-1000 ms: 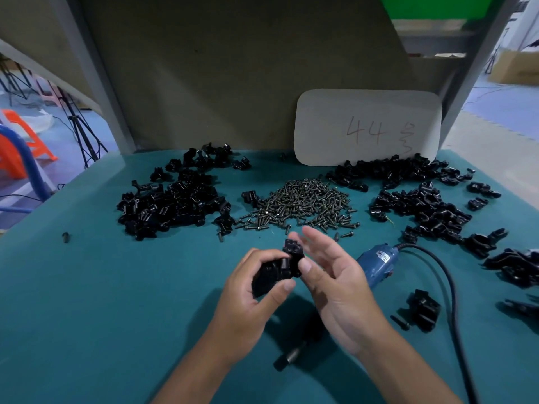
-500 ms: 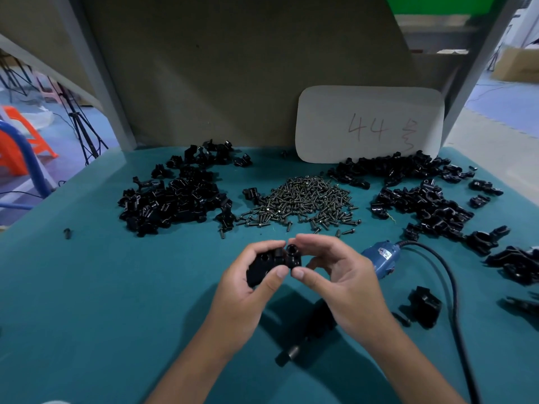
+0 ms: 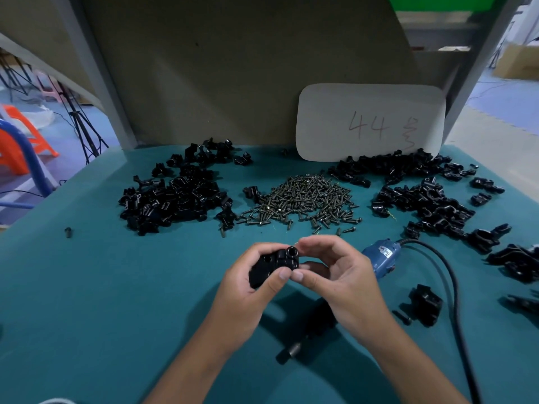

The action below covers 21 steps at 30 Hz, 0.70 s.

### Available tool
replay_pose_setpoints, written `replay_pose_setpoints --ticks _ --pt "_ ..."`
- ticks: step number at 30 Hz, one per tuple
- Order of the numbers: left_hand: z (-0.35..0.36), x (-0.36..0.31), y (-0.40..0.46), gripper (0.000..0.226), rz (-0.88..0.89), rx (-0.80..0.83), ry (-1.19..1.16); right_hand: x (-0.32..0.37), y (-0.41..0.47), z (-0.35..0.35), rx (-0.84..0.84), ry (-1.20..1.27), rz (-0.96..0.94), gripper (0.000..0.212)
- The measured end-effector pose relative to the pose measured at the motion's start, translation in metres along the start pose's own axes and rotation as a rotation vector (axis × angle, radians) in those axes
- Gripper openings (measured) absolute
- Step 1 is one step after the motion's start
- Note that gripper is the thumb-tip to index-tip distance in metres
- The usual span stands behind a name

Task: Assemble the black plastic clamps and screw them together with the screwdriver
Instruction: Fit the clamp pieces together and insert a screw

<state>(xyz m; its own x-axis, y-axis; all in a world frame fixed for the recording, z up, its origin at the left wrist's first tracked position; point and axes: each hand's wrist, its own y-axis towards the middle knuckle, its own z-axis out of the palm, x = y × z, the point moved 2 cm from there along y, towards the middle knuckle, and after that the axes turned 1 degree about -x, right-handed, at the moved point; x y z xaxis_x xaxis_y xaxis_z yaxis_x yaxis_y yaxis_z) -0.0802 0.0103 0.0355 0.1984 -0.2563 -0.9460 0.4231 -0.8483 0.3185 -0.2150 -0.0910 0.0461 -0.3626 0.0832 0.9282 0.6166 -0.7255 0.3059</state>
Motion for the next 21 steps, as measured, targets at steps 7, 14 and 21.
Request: replay_pose_setpoints --ticks 7,14,21 --pt "0.001 0.001 0.000 0.025 0.005 -0.009 0.032 0.005 -0.002 -0.001 0.012 -0.024 0.022 0.043" --pt "0.001 0.004 -0.001 0.023 0.029 -0.047 0.035 0.002 0.000 -0.002 0.046 -0.059 0.021 0.040" --pt "-0.006 0.011 0.006 0.021 -0.055 -0.166 -0.126 0.023 0.050 -0.031 -0.105 -0.766 -0.146 0.008"
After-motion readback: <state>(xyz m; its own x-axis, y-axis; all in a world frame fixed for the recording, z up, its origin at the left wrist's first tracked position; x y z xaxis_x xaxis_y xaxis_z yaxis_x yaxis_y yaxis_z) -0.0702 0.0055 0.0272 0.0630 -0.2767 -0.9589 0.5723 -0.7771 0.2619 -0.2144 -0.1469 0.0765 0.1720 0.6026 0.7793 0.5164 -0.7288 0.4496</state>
